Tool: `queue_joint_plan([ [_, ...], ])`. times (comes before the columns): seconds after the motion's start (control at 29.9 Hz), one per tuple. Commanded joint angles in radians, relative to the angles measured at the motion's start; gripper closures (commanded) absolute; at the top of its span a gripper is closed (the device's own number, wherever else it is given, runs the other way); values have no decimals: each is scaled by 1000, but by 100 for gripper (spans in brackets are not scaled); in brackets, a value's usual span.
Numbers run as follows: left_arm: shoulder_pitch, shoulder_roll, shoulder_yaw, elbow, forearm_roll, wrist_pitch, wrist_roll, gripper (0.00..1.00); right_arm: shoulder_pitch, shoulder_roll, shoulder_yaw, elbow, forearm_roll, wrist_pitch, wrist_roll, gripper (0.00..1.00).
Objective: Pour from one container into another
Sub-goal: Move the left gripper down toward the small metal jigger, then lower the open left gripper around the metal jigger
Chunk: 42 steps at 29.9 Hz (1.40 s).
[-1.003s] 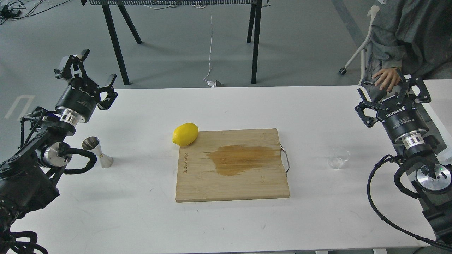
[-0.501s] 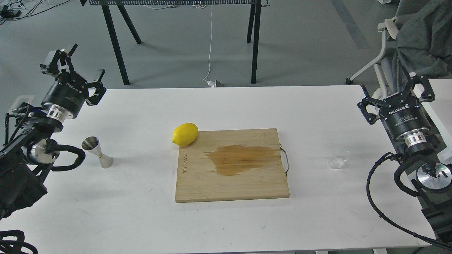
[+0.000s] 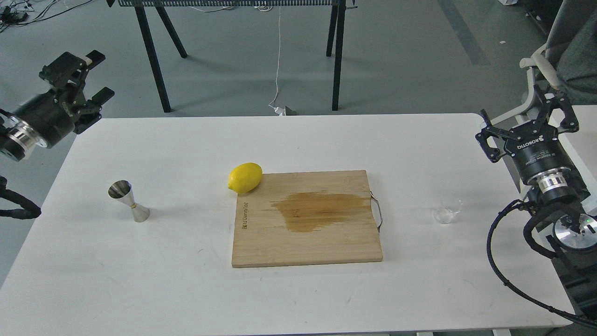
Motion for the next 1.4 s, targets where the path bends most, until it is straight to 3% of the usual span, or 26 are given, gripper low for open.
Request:
queue_joint_plan([
  [0.0,74,71,1,-166,98,124,0,0,0,-2,3,0,0,0,-1,1],
  [0.13,156,65,23,-200,236,382,0,0,-2,-13,3,0,0,0,-1,1],
  [0.23,215,64,61,-199,318,622,0,0,-3,-13,3,-2,0,0,-1,1],
  [0.37,265,39,107,-181,324,808,0,0,-9,-14,1,-2,0,0,-1,1],
  [0.43,284,36,120,-171,324,855,0,0,-11,-14,1,-2,0,0,-1,1],
  [0.64,341,7,129,-110,350,974,0,0,-11,-14,-2,-3,0,0,-1,1],
  [1.37,350,-137,202,112,390,977,0,0,-14,-14,-4,-5,-2,0,-1,1],
])
